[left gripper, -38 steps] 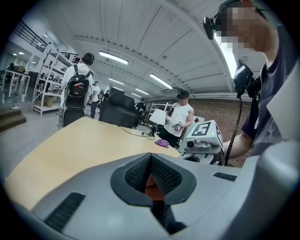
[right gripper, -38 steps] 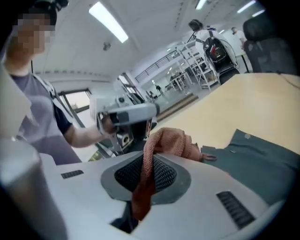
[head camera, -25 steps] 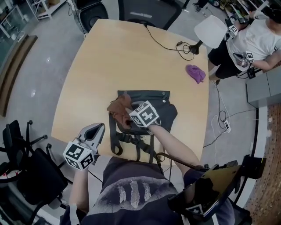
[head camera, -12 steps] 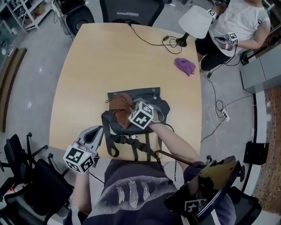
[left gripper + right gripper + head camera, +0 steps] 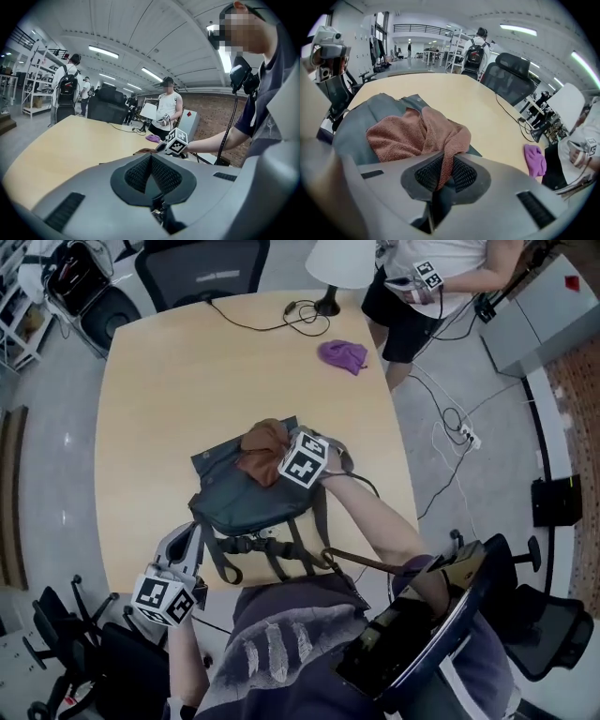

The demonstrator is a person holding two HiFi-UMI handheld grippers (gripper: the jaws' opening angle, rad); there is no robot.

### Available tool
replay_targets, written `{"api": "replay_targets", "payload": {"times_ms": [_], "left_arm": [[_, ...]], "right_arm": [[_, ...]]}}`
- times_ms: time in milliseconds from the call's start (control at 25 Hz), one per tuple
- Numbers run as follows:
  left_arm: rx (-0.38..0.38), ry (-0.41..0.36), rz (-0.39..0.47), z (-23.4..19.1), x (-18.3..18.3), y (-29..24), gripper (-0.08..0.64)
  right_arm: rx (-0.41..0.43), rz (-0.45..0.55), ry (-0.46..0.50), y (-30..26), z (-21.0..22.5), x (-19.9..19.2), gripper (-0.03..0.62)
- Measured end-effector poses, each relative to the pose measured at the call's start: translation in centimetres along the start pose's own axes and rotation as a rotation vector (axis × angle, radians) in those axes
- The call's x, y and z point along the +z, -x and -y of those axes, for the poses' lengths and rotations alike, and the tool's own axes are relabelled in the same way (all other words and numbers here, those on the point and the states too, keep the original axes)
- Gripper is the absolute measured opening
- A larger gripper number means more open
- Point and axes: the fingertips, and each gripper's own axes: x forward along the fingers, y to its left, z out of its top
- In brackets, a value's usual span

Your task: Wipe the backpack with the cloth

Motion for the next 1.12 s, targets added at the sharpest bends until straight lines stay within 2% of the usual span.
{"api": "replay_targets", "payload": {"times_ms": [200, 360, 480, 560, 640, 760, 920, 1120], "left_arm": [[-0.006, -0.020, -0.011, 1.9, 0.5, -2.0, 0.006], [0.002, -0.077, -0.049, 2.4, 0.1, -3.0, 0.006], [0.015, -0.105, -0.064, 3.0, -0.3, -3.6, 0.006], [0.018, -0.099, -0.062, 3.9, -0.7, -4.0, 0.006], [0.014, -0.094, -0.065, 4.6, -1.1, -4.4, 0.006], [0.007, -0.105, -0.080, 4.5, -1.3, -4.4, 0.006], [0.042, -0.157, -0.088, 3.5, -1.1, -2.6, 0.006], [0.117, -0.086, -0.047, 0.4, -1.9, 1.0, 0.006]], "right_arm": [[-0.041, -0.027, -0.053, 0.9, 3.9, -3.4, 0.032], [-0.119, -0.078, -0.107, 2.3, 7.3, -6.9, 0.032], [-0.198, -0.013, -0.160, 4.7, 10.6, -6.8, 0.032], [-0.253, 0.039, -0.155, 6.3, 12.3, -5.6, 0.032], [-0.271, 0.061, -0.122, 6.8, 12.6, -4.4, 0.032], [-0.235, 0.027, -0.058, 4.3, 10.4, -3.0, 0.032], [-0.130, -0.064, 0.013, -1.6, 5.2, -1.5, 0.032], [-0.036, -0.110, 0.083, -5.6, 0.0, 2.7, 0.032]]}}
